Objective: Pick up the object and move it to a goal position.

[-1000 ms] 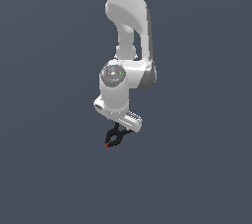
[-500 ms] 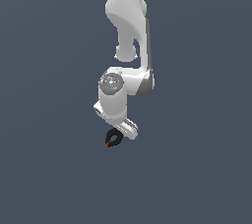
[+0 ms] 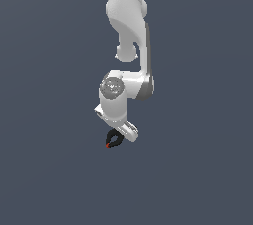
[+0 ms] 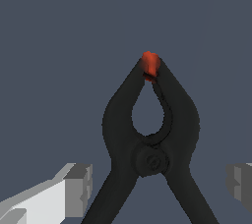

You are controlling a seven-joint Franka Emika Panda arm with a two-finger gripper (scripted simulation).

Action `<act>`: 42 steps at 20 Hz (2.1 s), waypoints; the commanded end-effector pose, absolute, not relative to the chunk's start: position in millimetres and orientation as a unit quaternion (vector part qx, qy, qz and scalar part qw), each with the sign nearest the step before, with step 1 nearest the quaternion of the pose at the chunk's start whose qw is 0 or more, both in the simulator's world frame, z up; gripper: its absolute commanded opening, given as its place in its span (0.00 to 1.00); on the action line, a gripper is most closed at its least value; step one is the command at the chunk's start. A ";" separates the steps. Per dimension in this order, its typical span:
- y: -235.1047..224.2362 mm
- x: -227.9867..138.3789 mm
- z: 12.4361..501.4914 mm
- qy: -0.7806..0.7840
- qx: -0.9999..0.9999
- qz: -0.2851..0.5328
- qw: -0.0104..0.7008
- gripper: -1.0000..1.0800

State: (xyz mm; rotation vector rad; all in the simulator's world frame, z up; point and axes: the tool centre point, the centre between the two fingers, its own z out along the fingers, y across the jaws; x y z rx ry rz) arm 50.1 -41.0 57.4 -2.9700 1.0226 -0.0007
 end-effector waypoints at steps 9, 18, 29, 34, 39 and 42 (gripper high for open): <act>-41.1 50.2 19.1 0.327 -0.945 0.000 0.000 0.96; -41.2 50.4 19.2 0.327 -0.945 0.000 0.000 0.00; -46.7 48.0 37.4 0.327 -0.945 0.000 0.001 0.00; -57.3 44.5 67.9 0.327 -0.945 0.000 0.001 0.00; -74.1 39.1 114.6 0.328 -0.945 0.001 0.001 0.00; -86.5 35.2 148.7 0.328 -0.945 0.001 0.001 0.00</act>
